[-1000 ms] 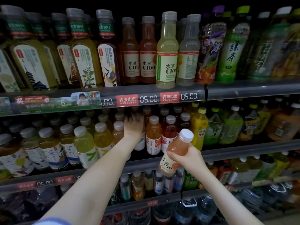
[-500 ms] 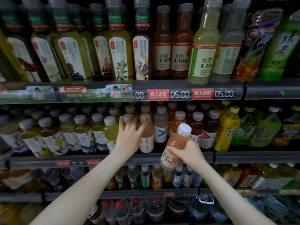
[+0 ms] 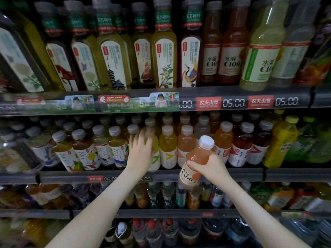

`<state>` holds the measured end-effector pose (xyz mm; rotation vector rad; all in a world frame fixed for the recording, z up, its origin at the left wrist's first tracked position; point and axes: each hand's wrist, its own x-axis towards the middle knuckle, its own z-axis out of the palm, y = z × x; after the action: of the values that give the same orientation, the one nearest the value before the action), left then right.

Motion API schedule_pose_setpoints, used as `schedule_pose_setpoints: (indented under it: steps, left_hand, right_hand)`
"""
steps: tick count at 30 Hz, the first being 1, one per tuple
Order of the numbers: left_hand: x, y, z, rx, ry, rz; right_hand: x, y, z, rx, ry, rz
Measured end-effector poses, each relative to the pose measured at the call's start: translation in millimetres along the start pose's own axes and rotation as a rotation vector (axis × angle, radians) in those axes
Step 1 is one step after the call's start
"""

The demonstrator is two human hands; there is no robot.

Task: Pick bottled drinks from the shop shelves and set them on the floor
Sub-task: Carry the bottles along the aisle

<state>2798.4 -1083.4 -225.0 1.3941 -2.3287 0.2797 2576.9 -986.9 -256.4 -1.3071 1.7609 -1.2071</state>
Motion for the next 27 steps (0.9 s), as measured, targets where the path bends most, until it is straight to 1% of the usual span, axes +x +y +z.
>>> schedule_pose_setpoints:
  steps: [2,4,6,13,17,19,21,23,25,27]
  left_hand:
    - [2.6,-9.8,-1.5,-0.099,-0.051,0.009]
    - [5.3,-13.8,-6.5,-0.164,-0.014,0.007]
    - [3.1,-15.1,-11.3,-0.174,0.014,-0.009]
    - [-23.5,-23.7,-0.1,-0.04,0.026,0.055]
    - [-12.3,-12.5,11.3,0.001,0.021,0.021]
    - [-4.6,-2.3,13.7,0.053,-0.007,0.003]
    - [-0.3,6.9,17.3,0.051,-0.021,-0.052]
    - [-1.8,19.8,16.5,0.061,0.009,-0.12]
    - [-4.1,42.6,14.0,0.1,0.058,-0.082]
    - [-3.0,70.5,16.0,0.043,0.105,0.061]
  right_hand:
    - [1.1,-3.7,7.1,-0.02,0.01,0.0]
    - [3.3,-7.5,13.8,-0.032,0.012,-0.003]
    - [4.7,-11.8,18.7,-0.047,-0.001,-0.008]
    - [6.8,-16.7,22.3,-0.032,0.022,0.013]
    - [5.5,-14.8,15.1,-0.045,0.032,0.009]
    - [4.4,-12.6,9.0,-0.036,0.036,0.015]
    - [1.7,-10.9,0.4,-0.024,0.038,0.024]
    - [-1.5,-9.2,-10.7,-0.042,0.049,0.028]
    - [-4.0,-6.1,-22.9,-0.057,0.074,0.032]
    - [-5.5,-0.8,-34.9,-0.051,0.111,0.041]
